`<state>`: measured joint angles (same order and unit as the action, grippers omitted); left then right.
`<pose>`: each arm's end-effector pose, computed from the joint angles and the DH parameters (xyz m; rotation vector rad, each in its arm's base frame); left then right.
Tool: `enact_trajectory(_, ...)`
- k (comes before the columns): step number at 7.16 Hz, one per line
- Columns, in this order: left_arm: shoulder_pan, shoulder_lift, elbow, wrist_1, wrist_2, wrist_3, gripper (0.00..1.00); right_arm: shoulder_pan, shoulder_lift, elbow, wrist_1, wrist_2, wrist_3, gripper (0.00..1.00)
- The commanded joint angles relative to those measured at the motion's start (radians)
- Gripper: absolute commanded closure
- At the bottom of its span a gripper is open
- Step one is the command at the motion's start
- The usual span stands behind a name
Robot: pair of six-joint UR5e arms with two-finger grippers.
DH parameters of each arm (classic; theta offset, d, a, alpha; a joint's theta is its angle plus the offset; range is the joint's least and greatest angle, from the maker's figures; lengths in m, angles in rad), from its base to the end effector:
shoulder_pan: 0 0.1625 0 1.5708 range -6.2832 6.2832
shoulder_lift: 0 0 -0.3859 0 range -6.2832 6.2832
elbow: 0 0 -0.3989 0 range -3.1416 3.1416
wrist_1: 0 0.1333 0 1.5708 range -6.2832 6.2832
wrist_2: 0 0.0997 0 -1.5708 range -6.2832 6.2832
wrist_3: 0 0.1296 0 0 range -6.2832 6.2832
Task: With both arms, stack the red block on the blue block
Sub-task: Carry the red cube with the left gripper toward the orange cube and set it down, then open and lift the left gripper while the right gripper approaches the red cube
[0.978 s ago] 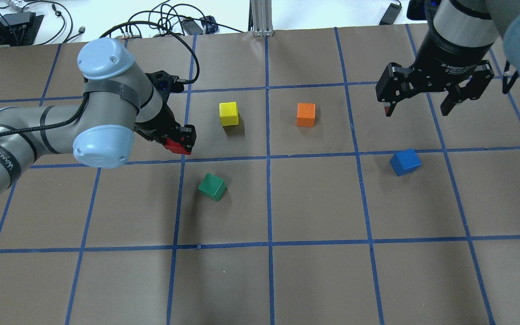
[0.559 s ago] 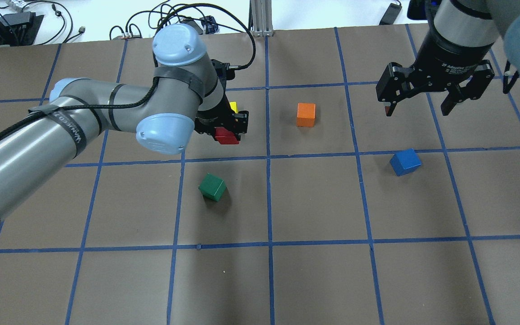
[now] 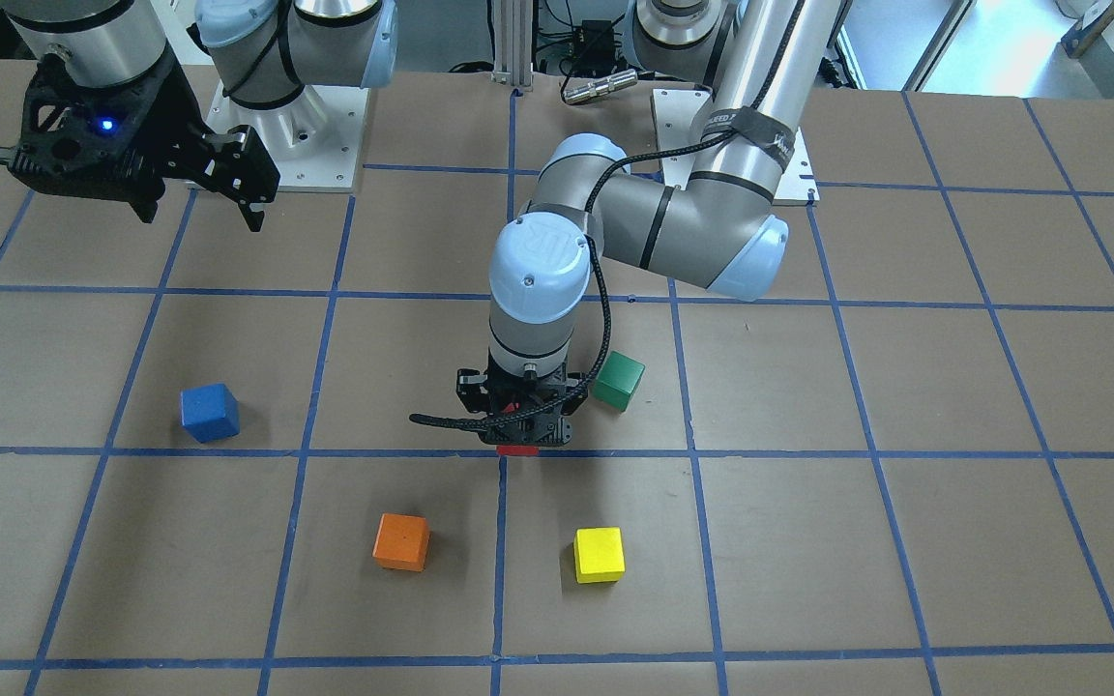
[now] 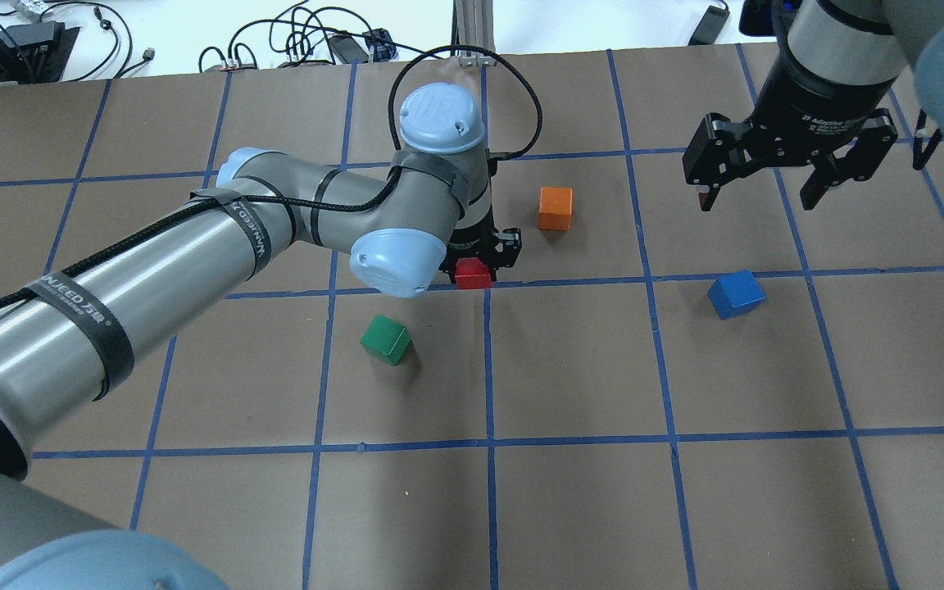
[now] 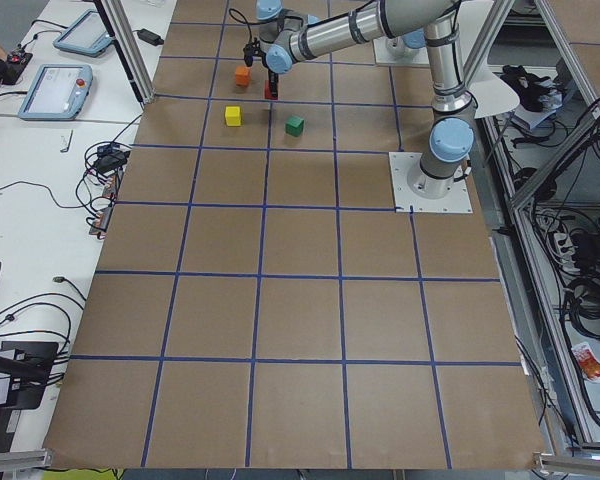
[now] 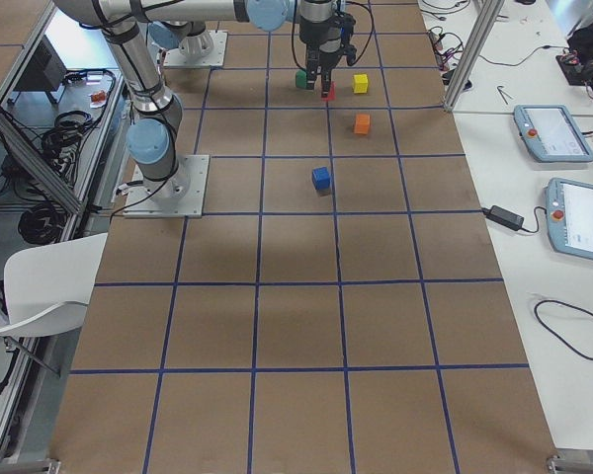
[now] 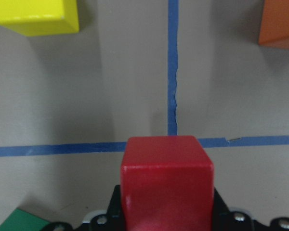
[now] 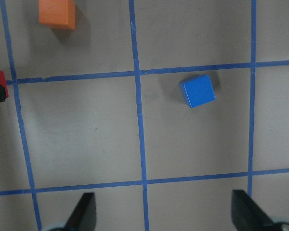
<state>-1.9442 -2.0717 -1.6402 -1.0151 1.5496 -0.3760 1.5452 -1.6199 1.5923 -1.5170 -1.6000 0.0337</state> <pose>-0.3524 -0.5266 0.1546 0.0043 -3.1270 -0.0334 0.1173 -0.4792 0.4268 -0.0917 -3.1107 -0.0406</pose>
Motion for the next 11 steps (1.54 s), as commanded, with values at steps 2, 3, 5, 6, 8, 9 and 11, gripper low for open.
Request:
enact_trajectory(2, -0.007, -0.042, 0.01, 0.012, -0.016, -0.023, 0.62, -0.004, 0.0, 0.0, 0.003, 0.0, -0.004, 0.0)
enact_trajectory(3, -0.007, -0.044, 0.008, 0.012, -0.014, -0.021, 0.3, -0.013, 0.0, 0.0, 0.003, 0.002, -0.021, 0.0)
enact_trajectory(5, 0.005, -0.027, 0.008, 0.012, -0.02, -0.007, 0.0, -0.017, 0.0, 0.0, -0.005, 0.0, -0.049, 0.0)
enact_trajectory(6, 0.028, 0.001, 0.002, -0.003, -0.017, -0.007, 0.0, -0.016, 0.005, 0.0, -0.011, 0.003, -0.044, 0.0)
enact_trajectory(8, 0.153, 0.106, 0.031, -0.118, -0.057, 0.105, 0.0, -0.023, 0.028, 0.0, -0.012, 0.008, -0.046, 0.0)
enact_trajectory(9, 0.228, 0.184, 0.046, -0.229, -0.045, 0.261, 0.0, -0.024, 0.061, 0.001, -0.012, 0.006, -0.034, 0.0)
enact_trajectory(11, 0.39, 0.318, 0.054, -0.36, -0.051, 0.455, 0.0, -0.024, 0.103, -0.011, -0.061, 0.014, -0.029, 0.0)
